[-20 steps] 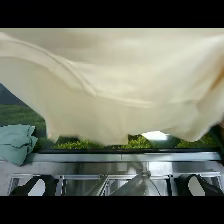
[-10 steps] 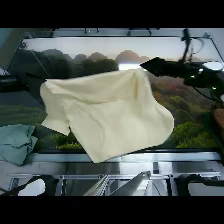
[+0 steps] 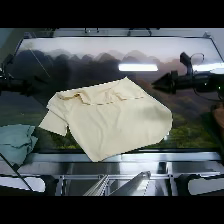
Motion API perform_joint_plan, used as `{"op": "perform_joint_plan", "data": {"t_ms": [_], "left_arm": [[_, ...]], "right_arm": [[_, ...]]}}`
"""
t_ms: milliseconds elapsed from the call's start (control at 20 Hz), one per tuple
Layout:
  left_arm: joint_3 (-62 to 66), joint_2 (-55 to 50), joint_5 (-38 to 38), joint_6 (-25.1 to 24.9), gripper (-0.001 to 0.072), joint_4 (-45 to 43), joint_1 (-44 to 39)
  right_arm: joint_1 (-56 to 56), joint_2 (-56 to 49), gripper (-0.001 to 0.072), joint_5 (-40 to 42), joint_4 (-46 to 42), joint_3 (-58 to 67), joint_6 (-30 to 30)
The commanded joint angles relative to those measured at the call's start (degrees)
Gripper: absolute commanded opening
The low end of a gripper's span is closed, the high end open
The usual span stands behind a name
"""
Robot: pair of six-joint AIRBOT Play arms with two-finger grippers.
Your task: Fold the shirts.
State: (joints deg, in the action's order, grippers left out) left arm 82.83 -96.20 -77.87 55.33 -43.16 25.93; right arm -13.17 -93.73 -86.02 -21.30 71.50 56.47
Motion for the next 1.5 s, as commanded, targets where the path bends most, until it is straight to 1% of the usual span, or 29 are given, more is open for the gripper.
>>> {"op": "perform_joint_plan", "data": {"t_ms": [0,100,150,200,350,450,600,650,750,800,850,900,950,1000,1050,1150,1250,1350,1400,1450], "left_arm": [[2.5,-4.0,-3.2,4.6,0.0715,-8.2,-1.5],[2.6,-5.2,-2.1,4.7,0.0714,-8.0,-3.6],[2.6,-5.7,-1.0,4.7,0.0714,-8.0,-5.2],[3.2,-6.7,0.3,4.7,0.0714,-8.5,-7.1],[9.5,-11.4,0.9,4.8,0.0715,-10.9,-11.9],[14.8,-14.9,1.0,5.9,0.0714,-11.3,-14.7],[22.1,-20.3,0.0,7.5,0.0713,-11.3,-17.4],[24.1,-21.9,-0.6,8.1,0.0699,-11.4,-17.8],[28.3,-25.1,-2.7,9.3,0.0696,-11.4,-18.1],[30.4,-26.6,-4.3,10.0,0.0695,-11.4,-18.0],[32.1,-27.8,-5.7,10.6,0.0627,-11.8,-17.7],[33.6,-28.8,-6.7,10.8,0.0432,-13.0,-17.4],[34.0,-29.1,-7.2,10.9,0.0291,-13.9,-17.0],[33.4,-28.9,-7.4,10.9,0.0126,-14.3,-16.6],[33.0,-28.9,-8.2,11.0,0.0009,-14.2,-16.1],[32.9,-28.9,-10.3,13.1,0.0012,-14.3,-14.5],[32.9,-28.9,-13.9,15.4,0.0011,-14.1,-12.1],[32.2,-28.6,-19.0,17.4,0.0011,-13.1,-10.2],[29.8,-27.5,-20.6,17.9,0.001,-11.1,-9.3],[26.7,-26.0,-20.7,18.2,0.001,-9.0,-8.7]], "right_arm": [[-5.7,7.3,0.0337,-3.0,-10.7,-15.7,2.6],[-10.8,12.6,0.0347,1.1,-16.0,-24.9,4.4],[-13.6,15.1,0.0414,3.2,-17.9,-28.9,5.7],[-16.1,17.8,0.0437,5.9,-18.6,-32.9,6.0],[-18.4,21.9,0.0439,13.8,-18.8,-40.6,5.5],[-17.6,21.1,0.0494,18.5,-19.6,-42.2,5.1],[-15.4,17.4,0.0493,24.0,-19.4,-42.2,5.3],[-14.3,15.7,0.0493,25.3,-18.7,-42.2,5.3],[-12.4,11.9,0.049,27.6,-16.8,-41.7,5.3],[-12.0,10.2,0.0388,27.4,-16.0,-40.6,5.1],[-11.6,9.0,0.0228,27.3,-15.8,-38.8,5.0],[-11.1,8.2,0.0196,27.3,-15.5,-36.4,5.1],[-10.8,7.7,0.0125,27.3,-15.5,-33.4,5.8],[-10.5,7.5,0.0019,27.4,-15.5,-30.1,5.9],[-10.1,7.1,0.0016,27.8,-15.5,-25.9,6.8],[-9.9,5.8,0.0016,29.7,-15.5,-17.3,9.2],[-9.9,3.1,0.0016,31.6,-15.5,-8.1,13.0],[-9.5,-1.2,0.0016,31.7,-15.3,1.4,13.9],[-8.9,-3.7,0.0016,31.3,-14.6,6.1,13.8],[-8.2,-6.3,0.0016,30.7,-13.8,10.9,13.9]]}}
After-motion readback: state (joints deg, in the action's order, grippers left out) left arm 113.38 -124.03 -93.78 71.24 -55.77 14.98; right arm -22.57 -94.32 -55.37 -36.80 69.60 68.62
